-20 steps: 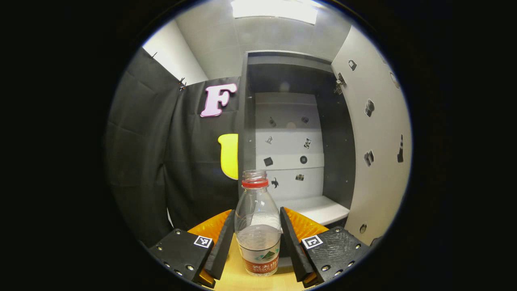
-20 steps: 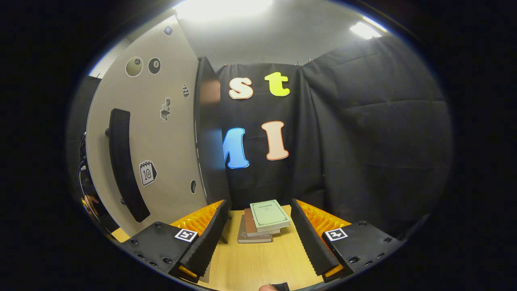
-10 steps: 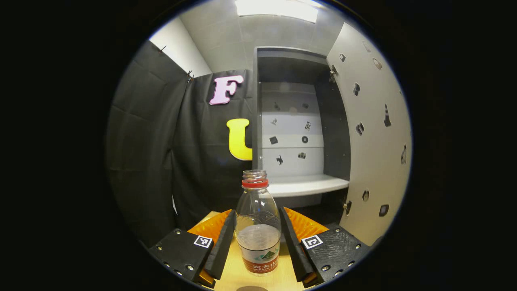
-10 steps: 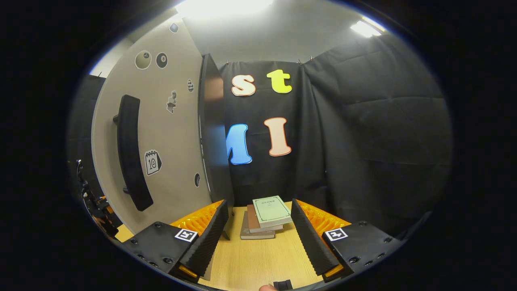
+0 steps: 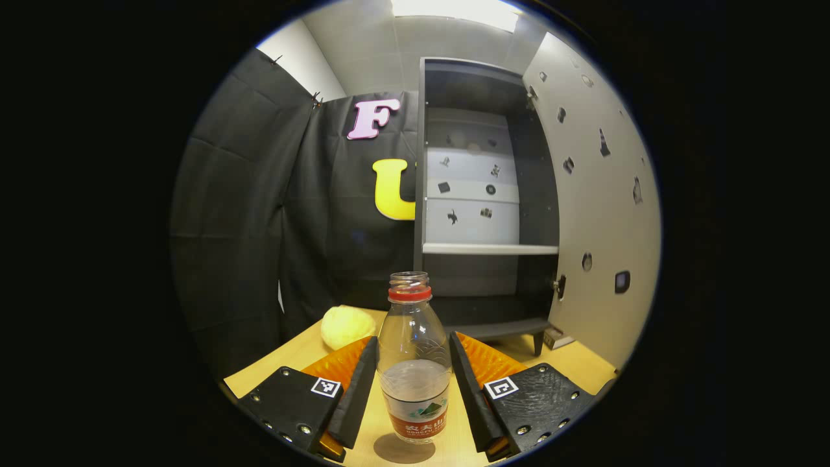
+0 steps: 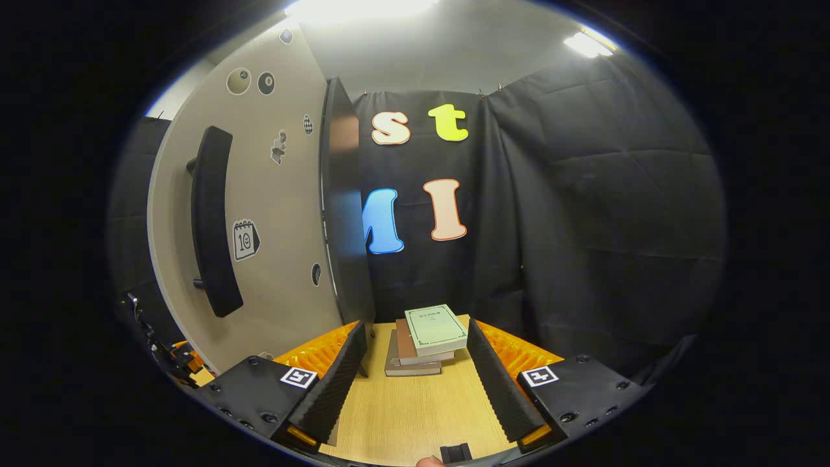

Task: Open the cabinet door with the right hand, grasp the bottle in the cabinet with the left hand and place it on the coaster, then close the cabinet door with the right hand.

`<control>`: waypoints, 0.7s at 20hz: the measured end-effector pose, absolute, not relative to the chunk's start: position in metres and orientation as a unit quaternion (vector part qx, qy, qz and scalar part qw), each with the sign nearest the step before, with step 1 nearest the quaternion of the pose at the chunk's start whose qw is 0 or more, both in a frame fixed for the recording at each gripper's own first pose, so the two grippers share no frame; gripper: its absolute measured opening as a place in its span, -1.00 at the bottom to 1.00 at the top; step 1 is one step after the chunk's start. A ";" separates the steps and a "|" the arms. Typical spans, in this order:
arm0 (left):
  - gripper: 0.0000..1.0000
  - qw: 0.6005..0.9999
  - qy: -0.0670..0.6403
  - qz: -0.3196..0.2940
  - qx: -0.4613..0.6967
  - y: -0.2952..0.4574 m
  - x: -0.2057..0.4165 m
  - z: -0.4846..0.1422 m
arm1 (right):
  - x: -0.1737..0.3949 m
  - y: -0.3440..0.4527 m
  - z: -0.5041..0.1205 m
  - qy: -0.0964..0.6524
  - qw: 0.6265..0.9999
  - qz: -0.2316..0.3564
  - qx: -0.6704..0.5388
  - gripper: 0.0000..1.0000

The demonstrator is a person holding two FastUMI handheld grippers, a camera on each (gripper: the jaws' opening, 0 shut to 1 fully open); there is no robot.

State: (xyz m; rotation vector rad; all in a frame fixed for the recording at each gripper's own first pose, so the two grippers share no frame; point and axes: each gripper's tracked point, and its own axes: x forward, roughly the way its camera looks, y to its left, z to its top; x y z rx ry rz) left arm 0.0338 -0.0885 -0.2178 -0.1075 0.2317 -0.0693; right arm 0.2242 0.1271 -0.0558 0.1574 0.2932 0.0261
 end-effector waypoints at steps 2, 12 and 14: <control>0.25 0.991 0.124 -0.030 -0.043 -0.088 0.031 -0.236 | 0.222 0.127 -0.058 0.148 0.986 0.012 0.071 0.87; 0.27 0.991 0.126 0.002 -0.035 -0.083 0.026 -0.284 | 0.216 0.125 -0.061 0.155 0.987 0.008 0.041 0.97; 0.25 0.991 0.131 0.000 -0.031 -0.085 0.024 -0.284 | 0.217 0.125 -0.060 0.154 0.987 0.009 0.039 0.96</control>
